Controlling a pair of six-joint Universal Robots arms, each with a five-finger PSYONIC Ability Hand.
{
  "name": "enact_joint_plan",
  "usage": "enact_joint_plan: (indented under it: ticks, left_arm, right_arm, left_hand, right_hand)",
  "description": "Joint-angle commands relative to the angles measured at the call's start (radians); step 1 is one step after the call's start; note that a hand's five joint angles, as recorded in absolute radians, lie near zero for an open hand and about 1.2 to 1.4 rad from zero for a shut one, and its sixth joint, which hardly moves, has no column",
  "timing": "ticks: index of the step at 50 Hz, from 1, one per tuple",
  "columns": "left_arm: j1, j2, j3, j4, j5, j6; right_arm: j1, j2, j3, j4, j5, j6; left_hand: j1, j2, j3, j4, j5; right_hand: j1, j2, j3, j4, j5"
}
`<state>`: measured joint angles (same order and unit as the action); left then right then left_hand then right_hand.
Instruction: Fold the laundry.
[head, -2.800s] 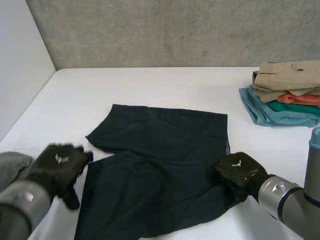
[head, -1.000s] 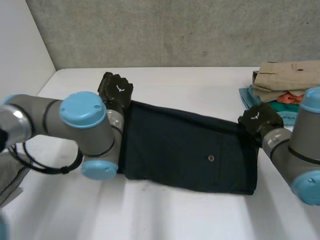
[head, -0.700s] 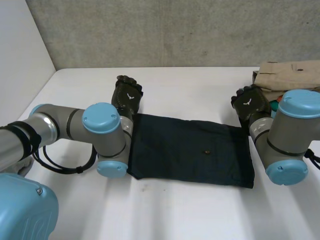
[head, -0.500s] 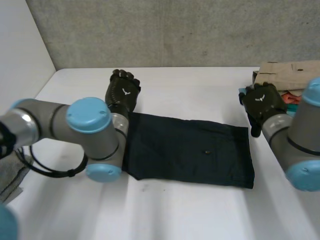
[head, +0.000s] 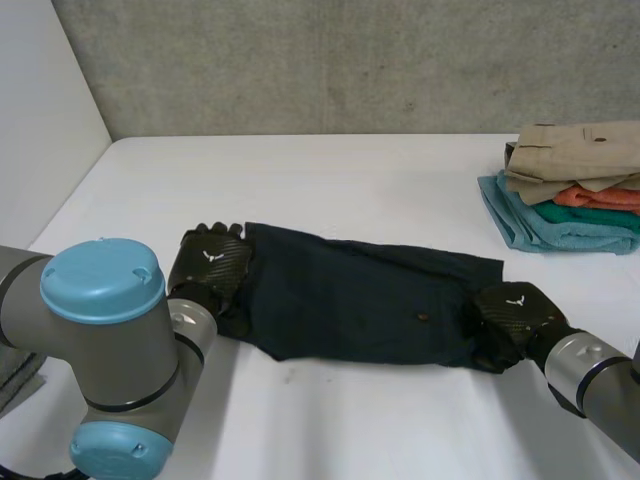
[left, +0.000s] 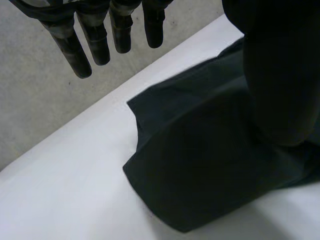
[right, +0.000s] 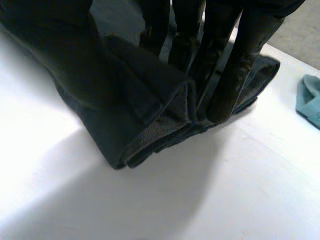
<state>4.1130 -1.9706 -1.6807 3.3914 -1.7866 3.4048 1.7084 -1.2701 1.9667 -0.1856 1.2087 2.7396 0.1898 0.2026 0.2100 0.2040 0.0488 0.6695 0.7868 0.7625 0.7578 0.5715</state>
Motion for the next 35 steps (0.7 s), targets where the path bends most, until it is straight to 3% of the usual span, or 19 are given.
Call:
enact_joint_plan:
  ticks: [1,8,16,19,27,32,35]
  left_arm:
    - [0.004,-0.001,0.004,0.005,-0.004,0.01]
    - [0.004,0.019,-0.001,0.002,-0.01,0.01]
    - [0.009,0.079,-0.048,-0.003,-0.007,0.008]
    - [0.012,0.098,-0.062,-0.003,-0.008,0.008]
    - [0.012,0.13,-0.07,-0.003,-0.007,0.007]
    - [0.013,0.139,-0.068,-0.003,-0.008,0.007]
    - [0.012,0.144,-0.065,-0.003,-0.008,0.008]
  right_arm:
    - [-0.01,0.018,-0.011,-0.02,0.048,-0.012]
    - [-0.076,-0.096,0.054,0.021,0.058,-0.222]
    - [-0.257,-0.268,0.077,0.195,0.06,-0.758]
    - [-0.24,-0.291,0.057,0.196,0.06,-0.808]
    - [0.178,-0.235,-0.126,0.115,0.037,-0.813]
    - [0.478,-0.057,-0.239,0.045,0.02,-0.811]
    - [0.562,0.014,-0.27,0.043,-0.001,-0.81]
  left_hand:
    - [-0.015,-0.027,-0.035,-0.029,-0.048]
    - [-0.015,-0.028,-0.036,-0.029,-0.049]
    - [-0.015,-0.028,-0.036,-0.029,-0.049]
    - [-0.015,-0.028,-0.036,-0.029,-0.049]
    - [-0.015,-0.028,-0.036,-0.029,-0.049]
    - [-0.015,-0.028,-0.036,-0.029,-0.049]
    - [-0.015,-0.028,-0.036,-0.029,-0.049]
  right_hand:
    - [0.727,0.609,0.634,0.638,0.65]
    - [0.727,0.609,0.634,0.638,0.65]
    - [0.727,0.609,0.634,0.638,0.65]
    - [0.727,0.609,0.634,0.638,0.65]
    - [0.727,0.609,0.634,0.638,0.65]
    - [0.727,0.609,0.634,0.638,0.65]
    - [0.727,0.609,0.634,0.638,0.65]
